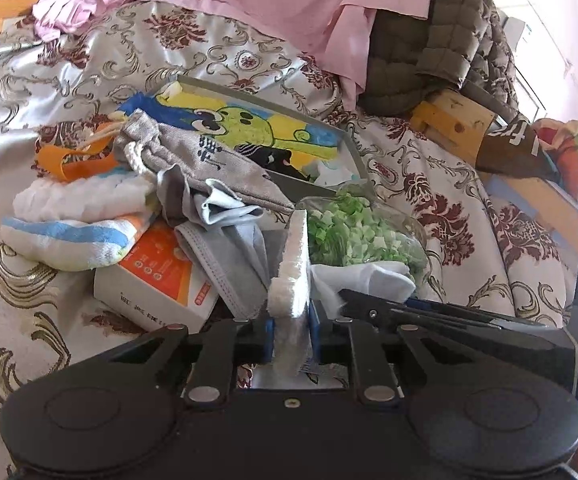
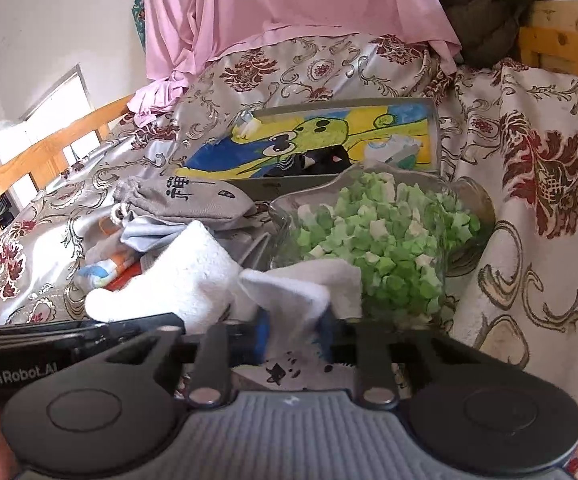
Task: Organize soft objects
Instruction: 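Lift the white towel with the right tool while the left tool raises the lace cloth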
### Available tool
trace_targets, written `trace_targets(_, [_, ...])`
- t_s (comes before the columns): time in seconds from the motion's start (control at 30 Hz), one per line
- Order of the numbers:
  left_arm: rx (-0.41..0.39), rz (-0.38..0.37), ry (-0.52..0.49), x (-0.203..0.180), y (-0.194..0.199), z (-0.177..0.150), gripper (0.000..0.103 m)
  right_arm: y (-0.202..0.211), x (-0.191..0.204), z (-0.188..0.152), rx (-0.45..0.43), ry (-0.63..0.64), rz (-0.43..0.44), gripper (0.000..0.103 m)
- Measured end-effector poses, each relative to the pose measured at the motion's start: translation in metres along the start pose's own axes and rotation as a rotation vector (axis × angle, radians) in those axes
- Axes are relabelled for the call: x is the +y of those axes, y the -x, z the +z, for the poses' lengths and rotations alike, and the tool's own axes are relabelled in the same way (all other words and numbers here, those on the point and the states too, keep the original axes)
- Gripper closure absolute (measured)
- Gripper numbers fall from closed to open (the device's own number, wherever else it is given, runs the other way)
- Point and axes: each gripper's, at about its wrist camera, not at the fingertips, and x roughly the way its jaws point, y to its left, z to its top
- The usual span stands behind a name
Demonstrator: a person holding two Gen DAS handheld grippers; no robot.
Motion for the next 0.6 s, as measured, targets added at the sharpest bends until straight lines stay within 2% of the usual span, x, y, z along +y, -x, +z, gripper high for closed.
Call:
trace_targets(0.1, [-0.013,0.008,-0.023,-0.003,0.004,0.001,0.089,0.004,0.0,0.002,0.002,0.002,0.0,0.09])
trace_targets(0.27, [-0.041,0.001,-0.02,-0.007,0.018,0.007,0.089,0.022,0.002,0.007,-0.043,0.032,-0.011,0.09])
trace_targets(0.6, [-0.123,-0.021,-0.049,-0.019,0.046,0.024,0.089,0.059,-0.004,0.018,-0.235,-0.006,0.009,0.09])
